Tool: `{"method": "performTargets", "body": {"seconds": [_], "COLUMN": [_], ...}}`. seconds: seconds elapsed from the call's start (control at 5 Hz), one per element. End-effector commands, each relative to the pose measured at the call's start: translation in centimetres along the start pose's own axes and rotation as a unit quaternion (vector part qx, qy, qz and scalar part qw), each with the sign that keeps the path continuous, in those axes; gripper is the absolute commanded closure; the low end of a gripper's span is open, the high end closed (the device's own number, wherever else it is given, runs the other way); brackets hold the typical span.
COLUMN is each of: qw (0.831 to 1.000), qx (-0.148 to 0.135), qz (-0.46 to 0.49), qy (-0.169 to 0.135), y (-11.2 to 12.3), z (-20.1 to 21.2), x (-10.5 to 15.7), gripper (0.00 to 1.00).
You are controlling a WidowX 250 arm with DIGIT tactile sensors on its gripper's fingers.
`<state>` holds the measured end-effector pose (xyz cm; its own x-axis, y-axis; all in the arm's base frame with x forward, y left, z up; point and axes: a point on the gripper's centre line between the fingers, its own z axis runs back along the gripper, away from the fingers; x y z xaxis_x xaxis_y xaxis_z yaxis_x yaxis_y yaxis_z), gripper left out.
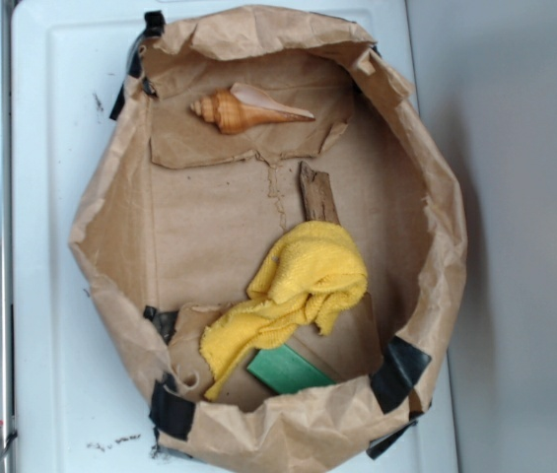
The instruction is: Grab the shell.
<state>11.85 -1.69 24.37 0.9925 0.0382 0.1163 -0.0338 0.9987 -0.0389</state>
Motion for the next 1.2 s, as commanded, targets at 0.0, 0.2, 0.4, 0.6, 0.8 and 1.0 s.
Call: {"method": "performTargets", "body": {"seconds": [0.0,0.2,0.4,0.6,0.8,1.0], "qw": [1.0,1.0,0.999,0.995,0.992,0.992], "qx": [0.0,0.018,0.006,0.006,-0.015,-0.015], "qz": [0.0,0.011,-0.017,-0.078,-0.123,-0.123], "qy": [0.0,-0.012,-0.036,-0.062,-0.021,-0.021], "y": [0.0,2.2,3.3,4.4,5.6,5.6], "z": [0.0,-1.9,-2.8,-3.9,-5.0,-5.0], "x": [0.0,4.9,10.0,12.2,13.4,13.4], "gripper": [0.0,0.0,0.0,0.0,0.0,0.0]}}
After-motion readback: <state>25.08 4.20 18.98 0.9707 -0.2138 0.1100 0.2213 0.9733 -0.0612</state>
